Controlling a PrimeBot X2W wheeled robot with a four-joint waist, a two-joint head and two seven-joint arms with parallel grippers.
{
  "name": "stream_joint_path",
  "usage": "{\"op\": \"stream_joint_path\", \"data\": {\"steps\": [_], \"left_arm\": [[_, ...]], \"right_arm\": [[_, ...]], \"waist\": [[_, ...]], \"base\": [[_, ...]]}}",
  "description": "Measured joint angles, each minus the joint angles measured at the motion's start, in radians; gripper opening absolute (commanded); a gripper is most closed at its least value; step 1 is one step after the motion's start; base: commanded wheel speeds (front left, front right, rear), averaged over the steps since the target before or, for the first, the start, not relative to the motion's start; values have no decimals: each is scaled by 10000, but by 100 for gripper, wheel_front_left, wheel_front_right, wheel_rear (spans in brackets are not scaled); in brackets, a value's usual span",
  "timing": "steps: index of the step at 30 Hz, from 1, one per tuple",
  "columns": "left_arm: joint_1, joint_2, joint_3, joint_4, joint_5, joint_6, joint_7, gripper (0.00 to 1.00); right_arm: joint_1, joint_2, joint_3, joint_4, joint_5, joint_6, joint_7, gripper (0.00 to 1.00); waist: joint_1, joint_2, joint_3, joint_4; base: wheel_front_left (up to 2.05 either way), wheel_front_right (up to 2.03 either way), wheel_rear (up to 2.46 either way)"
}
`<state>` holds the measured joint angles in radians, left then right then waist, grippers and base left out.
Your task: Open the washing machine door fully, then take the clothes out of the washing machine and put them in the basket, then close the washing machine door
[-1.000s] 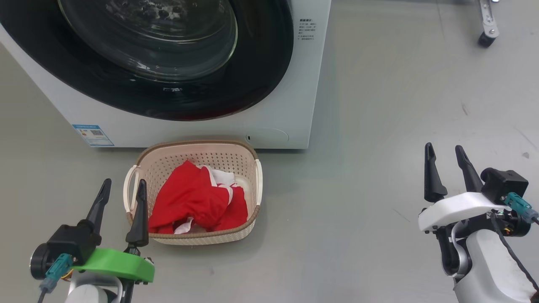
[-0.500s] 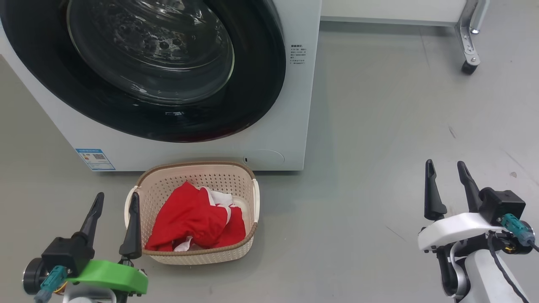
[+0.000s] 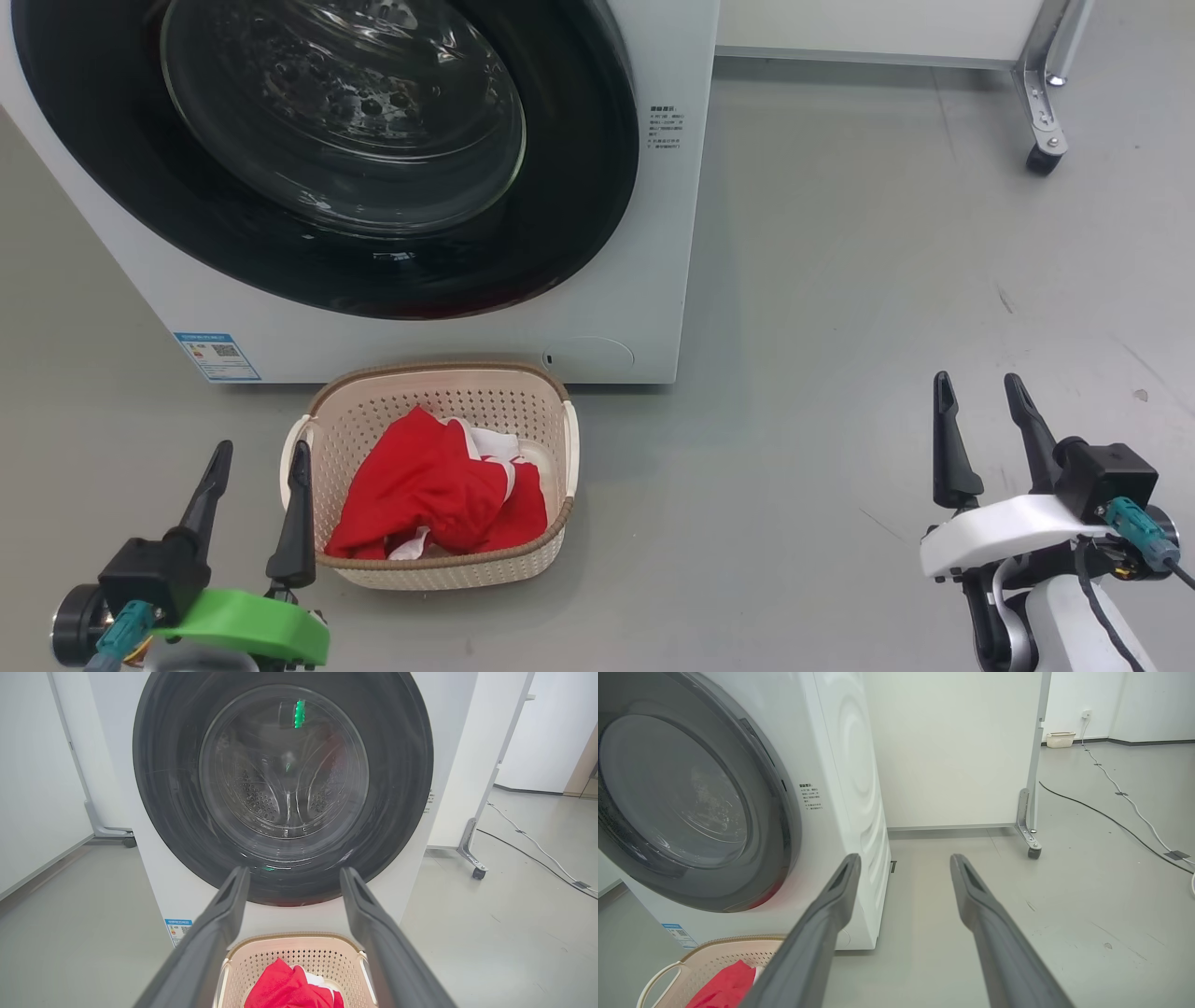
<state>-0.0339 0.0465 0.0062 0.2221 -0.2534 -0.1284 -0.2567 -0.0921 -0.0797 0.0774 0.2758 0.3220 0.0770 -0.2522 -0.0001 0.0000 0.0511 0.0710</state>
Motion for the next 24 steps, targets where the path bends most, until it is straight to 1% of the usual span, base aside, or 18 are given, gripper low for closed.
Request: {"op": "stream_joint_path", "data": {"steps": [1, 2, 8, 12, 19, 24], "left_arm": [[3, 0, -31, -2, 0, 0, 0, 100], [11, -2, -81, -2, -2, 0, 0, 0], [227, -184, -121, 550, -12, 0, 4, 0], [291, -230, -119, 589, -230, 0, 92, 0], [285, -230, -52, 617, -1104, 0, 374, 0], [281, -230, -29, 629, -2048, 0, 548, 0]], "right_arm": [[5, 27, -6, -13, -6, 4, 0, 100], [5, 54, -12, -44, -8, 6, 0, 0], [360, 259, 4, 451, 2, 6, 8, 0], [401, 280, -82, 537, 186, 8, 111, 0], [379, 303, -395, 663, 1139, 12, 483, 0], [378, 313, -454, 679, 1904, 38, 711, 0]], "waist": [[0, 0, 2, 1], [0, 0, 6, 2], [0, 0, 8, 2], [0, 0, -2, -13], [0, 0, -47, -75], [1, 0, -73, -113]], "base": [[0, 0, 0], [0, 0, 0], [0, 0, 0], [0, 0, 0], [0, 0, 0], [0, 0, 0]]}}
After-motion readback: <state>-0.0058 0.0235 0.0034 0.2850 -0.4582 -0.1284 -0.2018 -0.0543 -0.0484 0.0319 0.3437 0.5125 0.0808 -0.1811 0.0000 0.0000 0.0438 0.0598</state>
